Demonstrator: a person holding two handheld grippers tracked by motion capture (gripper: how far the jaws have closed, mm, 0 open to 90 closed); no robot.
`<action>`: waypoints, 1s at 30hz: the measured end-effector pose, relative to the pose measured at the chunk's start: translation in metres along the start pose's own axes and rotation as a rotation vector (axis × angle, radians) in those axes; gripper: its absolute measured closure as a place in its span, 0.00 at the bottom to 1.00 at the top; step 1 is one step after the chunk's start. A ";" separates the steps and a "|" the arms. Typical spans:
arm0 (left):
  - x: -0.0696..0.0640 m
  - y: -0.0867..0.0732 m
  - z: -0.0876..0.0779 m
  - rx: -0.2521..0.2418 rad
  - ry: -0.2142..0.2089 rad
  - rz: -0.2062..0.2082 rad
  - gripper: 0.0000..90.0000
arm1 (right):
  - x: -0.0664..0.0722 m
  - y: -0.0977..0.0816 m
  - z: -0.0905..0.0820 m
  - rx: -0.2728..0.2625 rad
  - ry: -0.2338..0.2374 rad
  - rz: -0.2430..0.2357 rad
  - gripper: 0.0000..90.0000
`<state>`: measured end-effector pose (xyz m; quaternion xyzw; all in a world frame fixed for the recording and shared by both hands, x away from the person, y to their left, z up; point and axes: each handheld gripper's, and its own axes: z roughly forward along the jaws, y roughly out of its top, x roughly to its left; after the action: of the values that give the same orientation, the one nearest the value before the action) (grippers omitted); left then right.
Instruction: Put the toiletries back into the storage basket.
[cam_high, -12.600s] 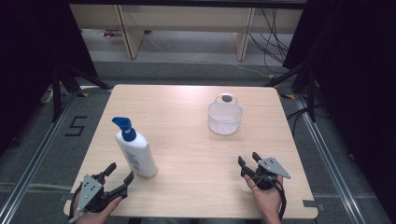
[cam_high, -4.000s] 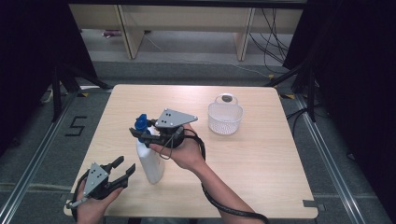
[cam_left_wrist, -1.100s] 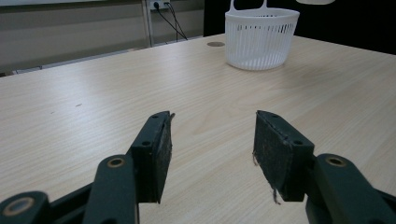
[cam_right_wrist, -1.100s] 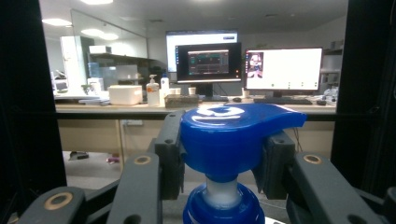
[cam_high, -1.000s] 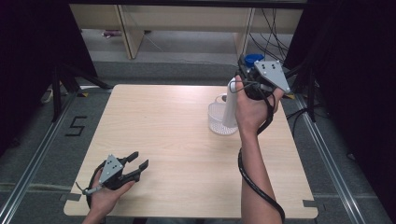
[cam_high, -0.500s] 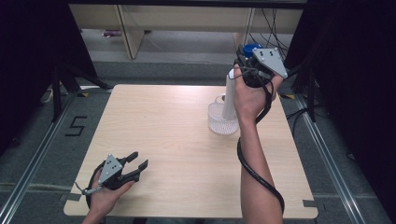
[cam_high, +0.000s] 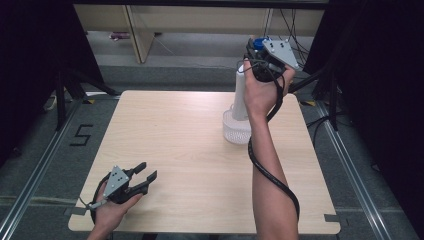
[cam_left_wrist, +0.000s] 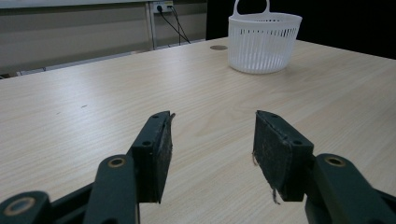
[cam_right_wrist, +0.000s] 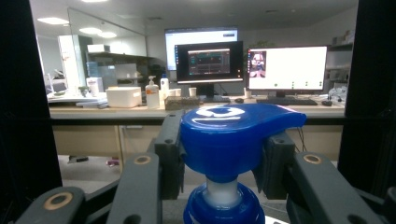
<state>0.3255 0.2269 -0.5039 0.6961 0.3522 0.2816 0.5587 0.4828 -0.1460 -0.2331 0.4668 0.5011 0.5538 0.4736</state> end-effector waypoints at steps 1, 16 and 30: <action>0.000 0.000 0.000 0.000 0.000 0.000 0.52 | 0.001 -0.001 0.001 0.003 -0.004 0.018 0.67; -0.002 -0.002 -0.002 0.001 -0.002 -0.002 0.52 | 0.002 -0.016 0.012 0.010 -0.030 0.016 0.67; -0.003 -0.004 -0.002 0.006 -0.002 -0.006 0.52 | -0.001 -0.036 0.020 0.059 -0.048 0.036 0.67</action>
<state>0.3213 0.2263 -0.5068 0.6969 0.3547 0.2783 0.5578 0.5049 -0.1431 -0.2681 0.5026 0.4973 0.5359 0.4614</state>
